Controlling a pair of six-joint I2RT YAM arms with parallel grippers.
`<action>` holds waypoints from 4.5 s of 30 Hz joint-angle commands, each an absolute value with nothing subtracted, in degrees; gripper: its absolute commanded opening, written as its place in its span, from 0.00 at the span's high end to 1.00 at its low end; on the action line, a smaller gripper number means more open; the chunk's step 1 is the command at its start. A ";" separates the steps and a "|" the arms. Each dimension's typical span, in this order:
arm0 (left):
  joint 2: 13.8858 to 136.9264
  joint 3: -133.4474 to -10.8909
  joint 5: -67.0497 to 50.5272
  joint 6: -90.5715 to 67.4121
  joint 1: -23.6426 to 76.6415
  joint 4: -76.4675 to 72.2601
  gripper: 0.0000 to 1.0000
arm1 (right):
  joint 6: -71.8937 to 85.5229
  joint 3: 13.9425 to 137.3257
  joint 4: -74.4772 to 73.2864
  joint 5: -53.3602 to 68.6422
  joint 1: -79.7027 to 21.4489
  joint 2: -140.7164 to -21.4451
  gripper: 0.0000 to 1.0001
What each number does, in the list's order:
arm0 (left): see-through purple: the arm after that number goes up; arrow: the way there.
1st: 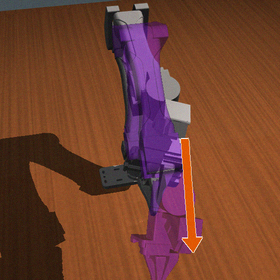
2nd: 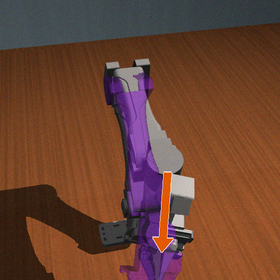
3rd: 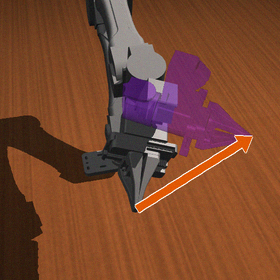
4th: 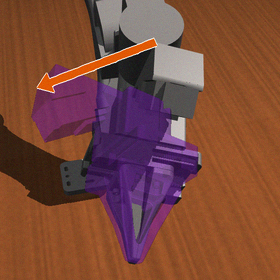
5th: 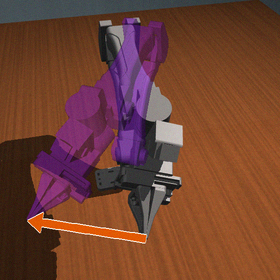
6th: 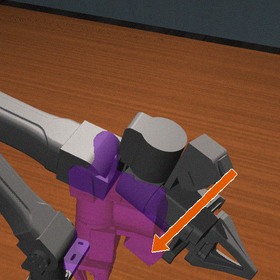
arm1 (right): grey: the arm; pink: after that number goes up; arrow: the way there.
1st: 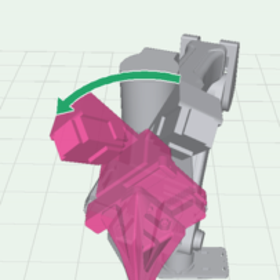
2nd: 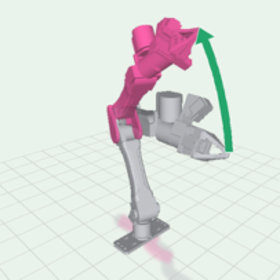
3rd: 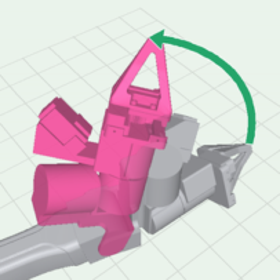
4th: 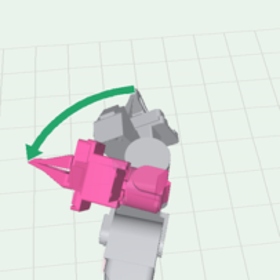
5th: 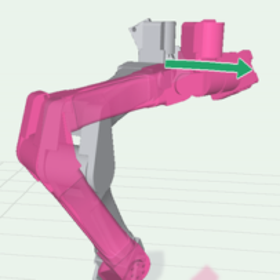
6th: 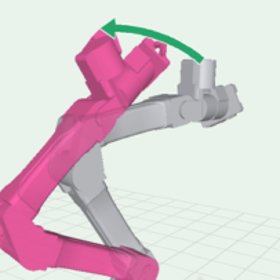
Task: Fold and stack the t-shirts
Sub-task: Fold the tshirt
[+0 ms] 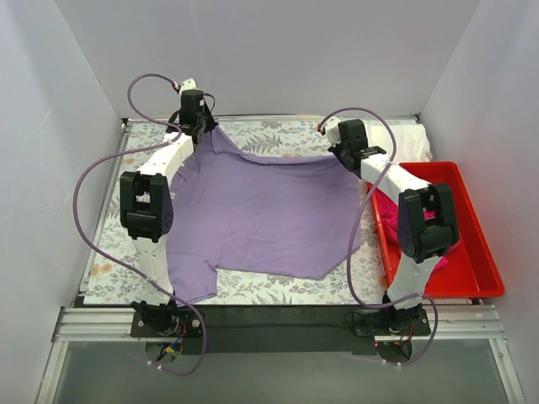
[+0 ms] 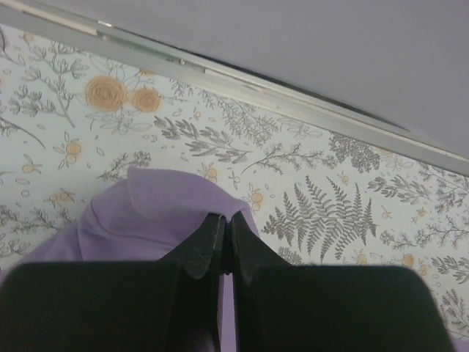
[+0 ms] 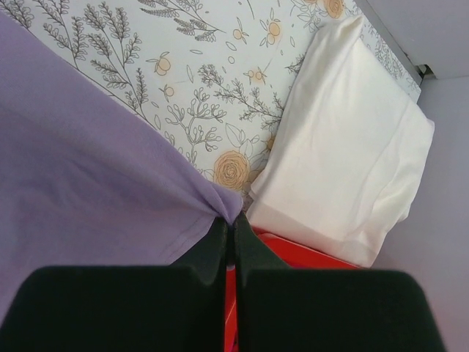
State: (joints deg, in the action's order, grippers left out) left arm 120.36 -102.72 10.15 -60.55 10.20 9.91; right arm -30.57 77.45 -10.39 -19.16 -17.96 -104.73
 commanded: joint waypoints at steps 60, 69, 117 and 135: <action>74.36 -52.74 14.94 -90.98 9.23 27.86 1.00 | -4.49 64.08 -28.91 -11.25 -17.23 -96.94 0.78; 72.25 -53.34 14.25 -81.84 9.23 29.35 0.80 | -3.60 67.58 -30.41 -10.55 -17.23 -94.75 0.55; 87.27 -53.96 18.37 -69.18 27.24 23.47 0.67 | 6.59 53.88 -22.06 18.37 -22.76 -84.82 0.42; 95.01 -55.90 23.64 -65.30 30.76 21.27 0.68 | 6.15 51.42 -22.32 17.84 -22.76 -82.79 0.42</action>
State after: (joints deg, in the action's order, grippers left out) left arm 95.33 -54.37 20.64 -66.46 30.26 23.24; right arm 6.24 52.23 -22.92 17.32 -22.59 -84.64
